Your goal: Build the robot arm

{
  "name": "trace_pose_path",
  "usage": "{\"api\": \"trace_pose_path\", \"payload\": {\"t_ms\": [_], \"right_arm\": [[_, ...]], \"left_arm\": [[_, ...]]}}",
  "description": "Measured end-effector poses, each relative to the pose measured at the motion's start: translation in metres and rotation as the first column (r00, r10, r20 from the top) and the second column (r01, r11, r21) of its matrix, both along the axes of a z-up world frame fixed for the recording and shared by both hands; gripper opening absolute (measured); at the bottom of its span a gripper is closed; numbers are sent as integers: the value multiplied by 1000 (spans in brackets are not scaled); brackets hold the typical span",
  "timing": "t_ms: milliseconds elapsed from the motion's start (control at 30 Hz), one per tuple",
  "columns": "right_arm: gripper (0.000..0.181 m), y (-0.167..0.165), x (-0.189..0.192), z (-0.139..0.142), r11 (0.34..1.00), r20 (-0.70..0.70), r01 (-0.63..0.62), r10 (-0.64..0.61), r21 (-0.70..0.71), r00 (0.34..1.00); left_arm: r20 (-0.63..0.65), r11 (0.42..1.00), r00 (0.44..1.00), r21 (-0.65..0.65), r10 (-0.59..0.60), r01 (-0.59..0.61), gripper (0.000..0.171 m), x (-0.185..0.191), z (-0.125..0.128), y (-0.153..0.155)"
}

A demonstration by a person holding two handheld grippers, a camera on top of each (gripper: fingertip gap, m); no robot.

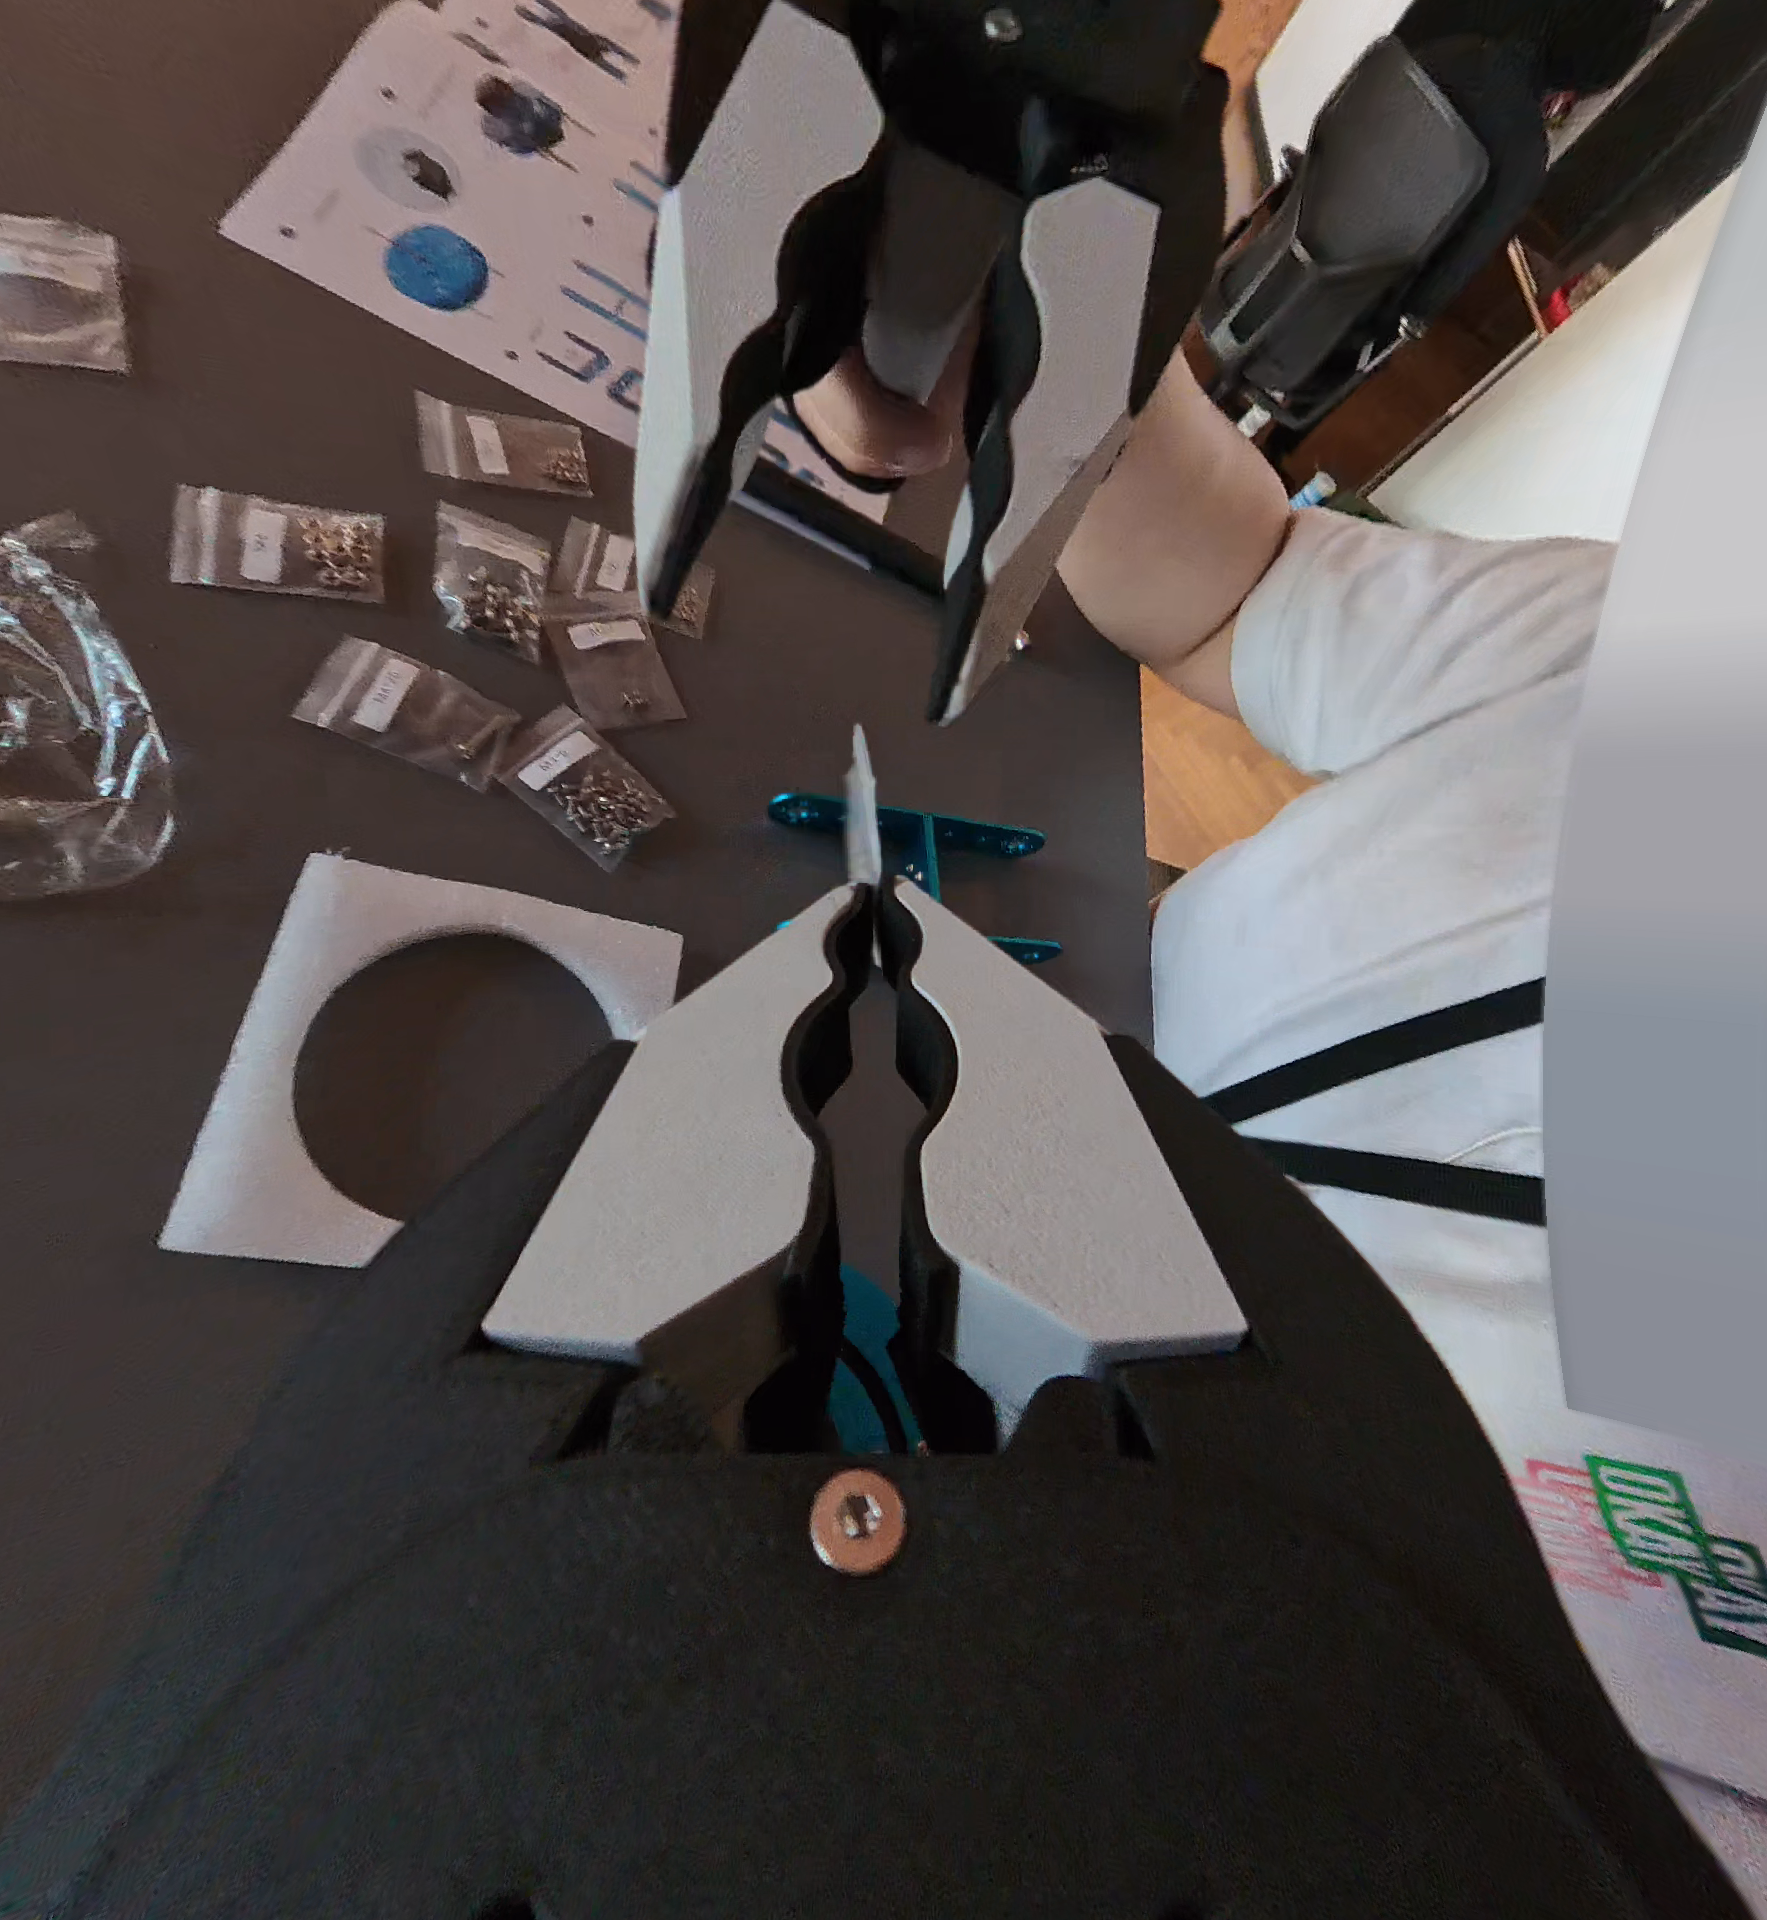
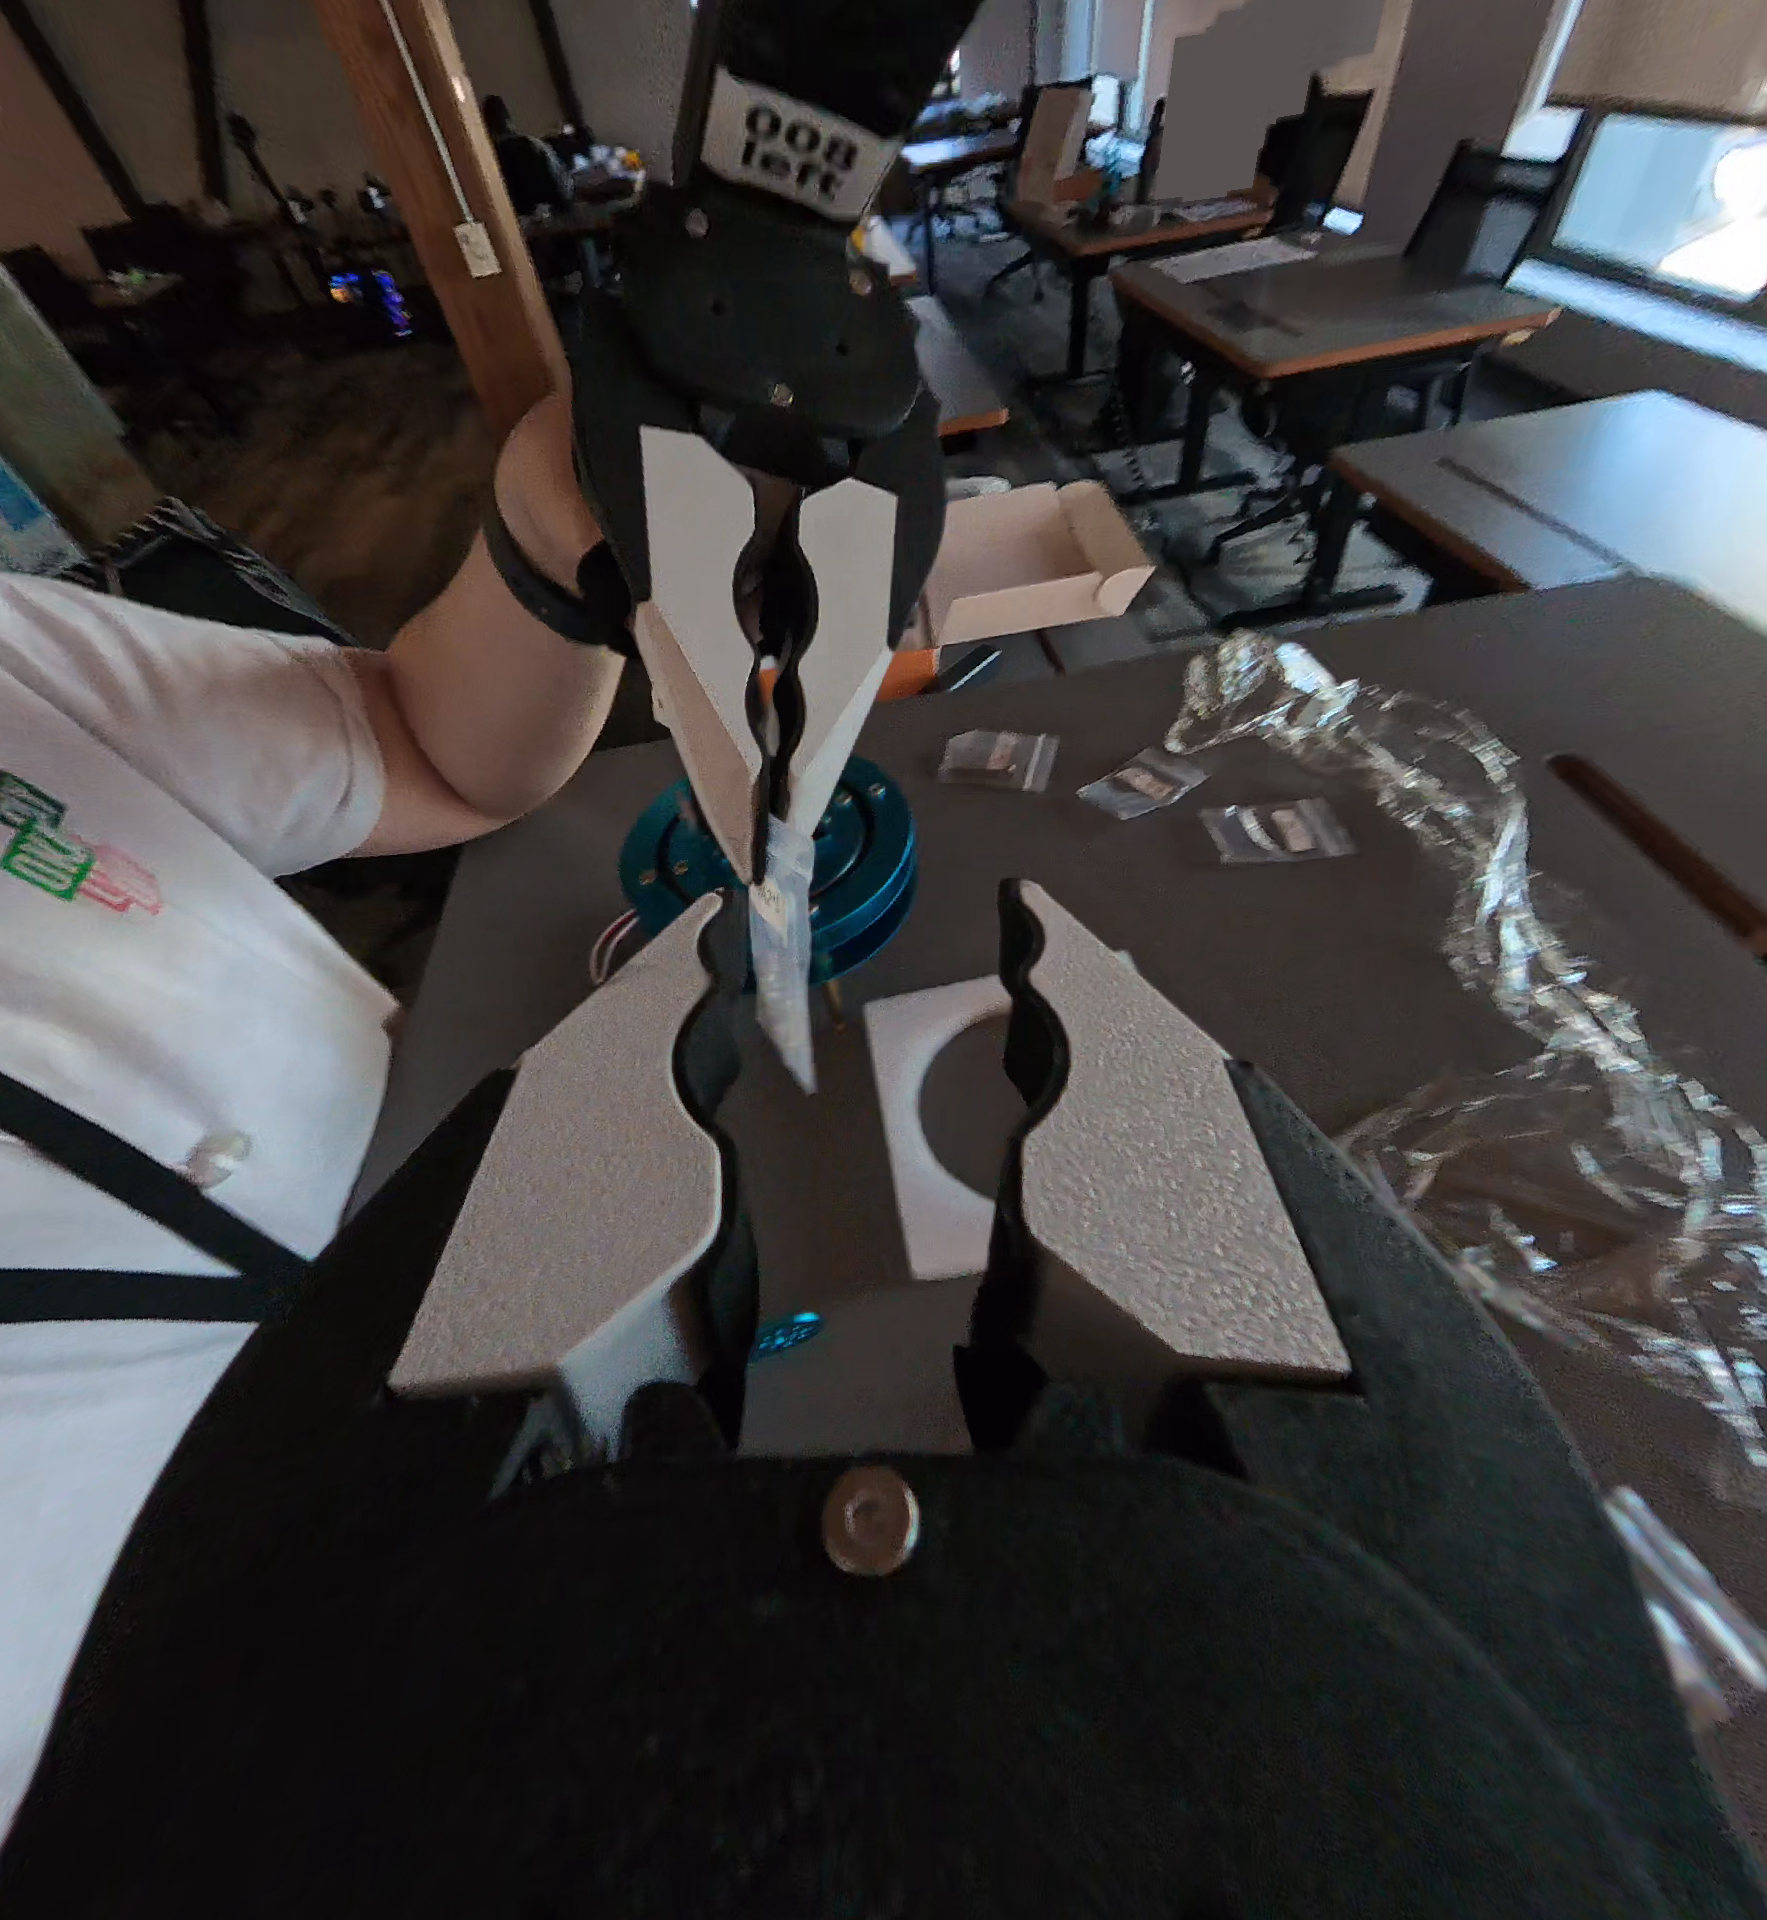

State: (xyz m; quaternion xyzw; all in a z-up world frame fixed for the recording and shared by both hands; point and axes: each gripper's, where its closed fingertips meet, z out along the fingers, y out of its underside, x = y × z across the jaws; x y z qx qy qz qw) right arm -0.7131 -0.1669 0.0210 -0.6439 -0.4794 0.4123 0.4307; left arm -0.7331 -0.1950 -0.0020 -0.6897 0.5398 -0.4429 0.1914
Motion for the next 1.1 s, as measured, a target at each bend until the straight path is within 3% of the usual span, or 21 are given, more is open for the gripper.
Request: {"api": "trace_pose_path", "payload": {"t_ms": [67, 167, 233, 333, 433, 500, 567, 667, 767, 1033, 1100], "right_arm": [[46, -14, -3, -19, 992, 9, -73, 75, -100, 997], [27, -41, -6, -38, 942, -18, -206, 209, -263, 978], [5, -59, -5, -41, 907, -62, -293, 288, -302, 956], [0, -72, 1, -49, 901, -71, -315, 308, -300, 949], [0, -81, 5, -49, 916, -100, -288, 271, -278, 957], [0, -85, 7, -50, 931, -121, -242, 216, -274, 969], [0, -89, 9, -58, 940, -114, -184, 157, -288, 981], [0, -108, 5, -70, 930, -117, -186, 156, -318, 981], [0, -125, -2, -78, 926, -119, -222, 195, -305, 974], [0, -144, -15, -90, 898, -125, -285, 258, -335, 958], [0, -145, -14, -92, 895, -121, -286, 260, -342, 958]], "left_arm": [[-45, 1000, 999, 2, -23, 23, 0, 5, -12, -11], [-106, 998, 993, -15, -55, 54, 0, 13, -24, -27], [-146, 998, 987, -10, -65, 65, 0, 17, -30, -37], [-172, 998, 983, 8, -62, 64, 0, 23, -34, -51], [-127, 999, 992, 20, 27, -25, 5, 23, -35, -59], [-91, 989, 985, 18, 150, -148, 16, 17, -39, -60], [-2, 965, 965, -16, 261, -261, 17, 12, -39, -70], [172, 898, 881, -64, 440, -436, 17, 5, -36, -84], [204, 828, 808, -28, 553, -560, 27, -6, -50, -90], [280, 876, 832, -97, 479, -472, 0, 10, -75, -119], [317, 884, 830, -71, 459, -462, 0, 10, -78, -121]]}}
